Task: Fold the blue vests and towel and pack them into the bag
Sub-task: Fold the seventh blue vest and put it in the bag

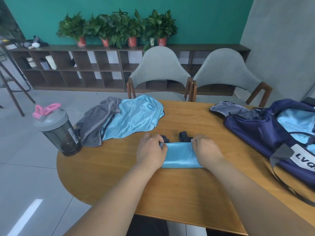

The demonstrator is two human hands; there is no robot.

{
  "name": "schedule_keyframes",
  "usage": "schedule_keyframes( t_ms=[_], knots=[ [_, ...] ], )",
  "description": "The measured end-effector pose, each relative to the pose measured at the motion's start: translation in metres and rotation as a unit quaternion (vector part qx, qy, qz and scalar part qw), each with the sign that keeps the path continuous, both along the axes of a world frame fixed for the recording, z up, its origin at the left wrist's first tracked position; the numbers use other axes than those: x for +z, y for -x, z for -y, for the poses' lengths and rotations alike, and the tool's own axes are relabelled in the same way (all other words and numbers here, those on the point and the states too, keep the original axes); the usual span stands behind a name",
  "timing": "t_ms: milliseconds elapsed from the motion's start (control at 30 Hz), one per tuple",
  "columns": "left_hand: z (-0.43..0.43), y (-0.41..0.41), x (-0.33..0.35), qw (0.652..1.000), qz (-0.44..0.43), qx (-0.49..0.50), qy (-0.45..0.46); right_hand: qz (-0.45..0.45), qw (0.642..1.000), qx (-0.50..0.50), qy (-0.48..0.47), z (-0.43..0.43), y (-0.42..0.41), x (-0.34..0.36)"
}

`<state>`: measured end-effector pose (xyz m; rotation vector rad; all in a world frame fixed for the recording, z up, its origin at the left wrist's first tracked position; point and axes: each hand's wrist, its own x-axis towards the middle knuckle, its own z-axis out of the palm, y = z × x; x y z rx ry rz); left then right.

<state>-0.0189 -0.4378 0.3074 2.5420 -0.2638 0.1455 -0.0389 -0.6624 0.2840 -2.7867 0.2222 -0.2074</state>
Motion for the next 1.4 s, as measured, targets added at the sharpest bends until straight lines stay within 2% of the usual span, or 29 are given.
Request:
schedule_keyframes(
  t_ms=[67,133,200,400,533,600,700,800,900,1267,1400],
  knots=[
    [0.008,0.005,0.002,0.994,0.102,-0.034,-0.015,-0.016,0.999,0.006,0.040,0.000,-0.002,0.002],
    [0.016,0.015,0.000,0.977,0.164,-0.130,-0.038,-0.018,0.998,-0.001,0.054,-0.001,0.001,0.001],
    [0.021,0.023,-0.010,0.962,0.175,-0.192,-0.080,-0.015,0.998,-0.002,0.061,-0.003,0.003,0.000],
    [0.009,0.024,-0.041,0.957,0.190,-0.197,-0.095,-0.018,0.998,-0.006,0.065,-0.002,0.007,-0.003],
    [0.005,0.022,-0.035,0.953,0.145,-0.228,-0.134,-0.006,0.997,-0.039,0.071,-0.006,0.005,-0.001],
    [0.001,0.020,-0.031,0.946,0.104,-0.251,-0.175,0.035,0.993,-0.059,0.101,-0.008,0.008,0.005],
    [-0.004,0.020,-0.031,0.937,0.076,-0.265,-0.214,0.115,0.986,-0.001,0.122,-0.012,0.022,0.010],
    [-0.004,0.019,-0.034,0.935,0.063,-0.267,-0.223,0.050,0.990,0.092,0.097,-0.011,0.034,-0.001],
    [-0.001,0.014,-0.034,0.937,0.034,-0.268,-0.220,-0.037,0.992,0.102,0.063,-0.006,0.034,-0.014],
    [0.011,0.006,-0.036,0.953,-0.011,-0.204,-0.222,-0.077,0.993,0.070,0.062,-0.005,0.020,-0.017],
    [0.010,0.008,-0.040,0.957,0.020,-0.186,-0.221,-0.070,0.994,0.069,0.056,-0.005,0.021,-0.018]
  ],
)
